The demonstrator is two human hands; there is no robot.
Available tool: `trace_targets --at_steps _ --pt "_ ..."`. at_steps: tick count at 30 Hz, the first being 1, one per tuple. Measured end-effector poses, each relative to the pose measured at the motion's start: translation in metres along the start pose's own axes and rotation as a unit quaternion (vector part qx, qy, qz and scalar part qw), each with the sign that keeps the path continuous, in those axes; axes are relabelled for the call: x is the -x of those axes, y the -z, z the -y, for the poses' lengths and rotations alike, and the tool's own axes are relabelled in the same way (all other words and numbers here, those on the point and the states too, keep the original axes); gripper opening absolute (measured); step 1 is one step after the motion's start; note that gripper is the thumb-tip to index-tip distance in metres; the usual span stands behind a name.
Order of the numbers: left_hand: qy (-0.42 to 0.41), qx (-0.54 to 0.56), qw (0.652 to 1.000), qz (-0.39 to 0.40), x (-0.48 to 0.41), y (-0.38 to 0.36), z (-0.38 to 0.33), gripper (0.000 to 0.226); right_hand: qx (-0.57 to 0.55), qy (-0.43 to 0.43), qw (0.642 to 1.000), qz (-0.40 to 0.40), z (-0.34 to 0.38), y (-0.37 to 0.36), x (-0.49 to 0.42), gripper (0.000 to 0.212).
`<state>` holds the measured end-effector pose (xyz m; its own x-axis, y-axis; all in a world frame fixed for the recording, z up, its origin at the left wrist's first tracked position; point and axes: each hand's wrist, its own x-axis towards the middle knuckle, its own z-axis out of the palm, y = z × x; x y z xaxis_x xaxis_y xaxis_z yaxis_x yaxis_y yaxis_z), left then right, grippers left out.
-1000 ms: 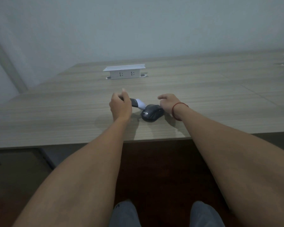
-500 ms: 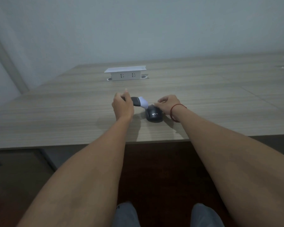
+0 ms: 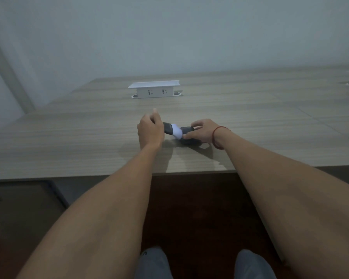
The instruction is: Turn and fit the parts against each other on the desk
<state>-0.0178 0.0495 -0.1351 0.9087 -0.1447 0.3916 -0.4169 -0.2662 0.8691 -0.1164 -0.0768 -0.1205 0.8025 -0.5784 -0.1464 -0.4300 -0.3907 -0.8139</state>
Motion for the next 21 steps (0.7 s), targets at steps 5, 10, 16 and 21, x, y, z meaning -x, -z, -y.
trace_targets --at_steps 5,10,16,21 --pt "-0.018 -0.005 0.996 0.089 0.002 -0.002 0.010 0.042 0.012 0.024 0.999 -0.028 0.000 -0.001 -0.002 0.052" --pt "0.079 -0.110 0.990 0.050 0.007 -0.015 0.001 0.049 0.012 0.033 0.999 -0.030 -0.003 -0.001 -0.003 0.051" --pt "0.114 -0.076 0.985 0.106 0.006 -0.009 -0.002 0.043 -0.025 0.014 0.999 -0.043 -0.001 -0.002 -0.003 0.052" --pt "0.132 -0.008 0.982 0.134 0.011 -0.002 -0.011 0.047 -0.027 0.000 0.998 -0.055 0.003 -0.004 0.000 0.050"
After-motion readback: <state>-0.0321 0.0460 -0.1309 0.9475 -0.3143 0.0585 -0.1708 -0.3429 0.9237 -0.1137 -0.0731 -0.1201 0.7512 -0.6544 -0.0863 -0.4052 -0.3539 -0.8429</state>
